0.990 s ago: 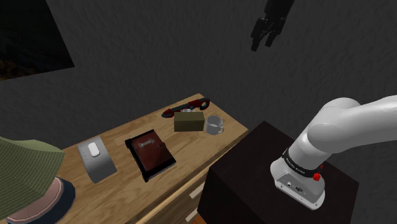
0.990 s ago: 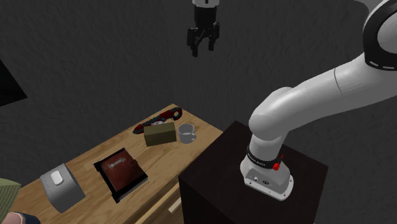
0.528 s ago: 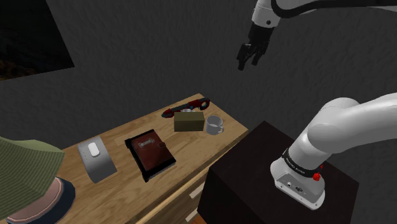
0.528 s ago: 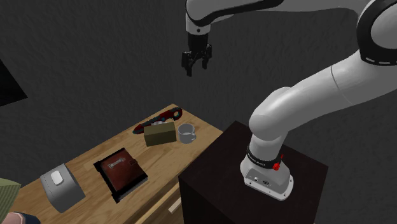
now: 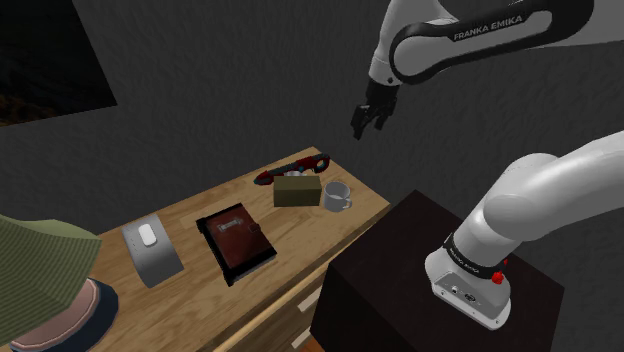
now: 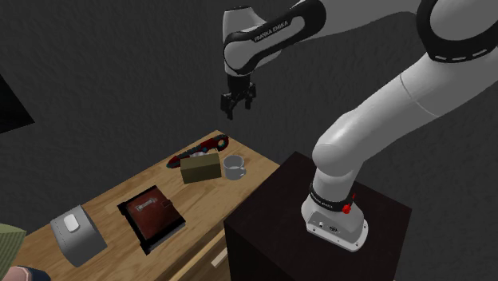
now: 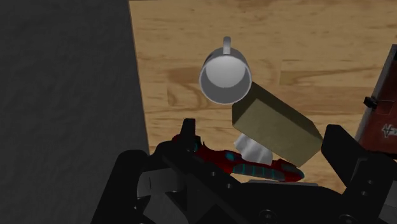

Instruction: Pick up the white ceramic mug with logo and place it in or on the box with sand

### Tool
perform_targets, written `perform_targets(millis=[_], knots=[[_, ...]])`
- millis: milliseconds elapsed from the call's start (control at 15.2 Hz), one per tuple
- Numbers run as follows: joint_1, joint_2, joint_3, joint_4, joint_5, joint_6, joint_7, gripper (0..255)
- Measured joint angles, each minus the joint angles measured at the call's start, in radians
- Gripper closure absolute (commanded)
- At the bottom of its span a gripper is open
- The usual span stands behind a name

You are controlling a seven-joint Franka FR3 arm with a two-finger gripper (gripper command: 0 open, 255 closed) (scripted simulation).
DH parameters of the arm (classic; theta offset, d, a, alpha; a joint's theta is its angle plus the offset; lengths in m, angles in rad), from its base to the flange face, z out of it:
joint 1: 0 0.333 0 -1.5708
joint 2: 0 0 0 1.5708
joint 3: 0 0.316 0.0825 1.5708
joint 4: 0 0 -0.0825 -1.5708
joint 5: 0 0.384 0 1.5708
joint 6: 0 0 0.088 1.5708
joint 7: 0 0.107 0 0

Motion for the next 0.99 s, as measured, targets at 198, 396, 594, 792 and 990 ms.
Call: perform_targets(millis=[198,396,594,792,990], knots=[[-0.004,0.076,0.005,-0.045,-0.007,0.119,0.009,0],[-0.003,0.179,0.021,-0.063,-0.014,0.238,0.033,0],[-0.012,0.296,0.029,-0.071,-0.034,0.361,0.052,0],[-0.017,0.423,0.047,-0.063,-0.065,0.476,0.096,0],[-0.025,0.57,0.051,-0.026,-0.123,0.583,0.149,0]])
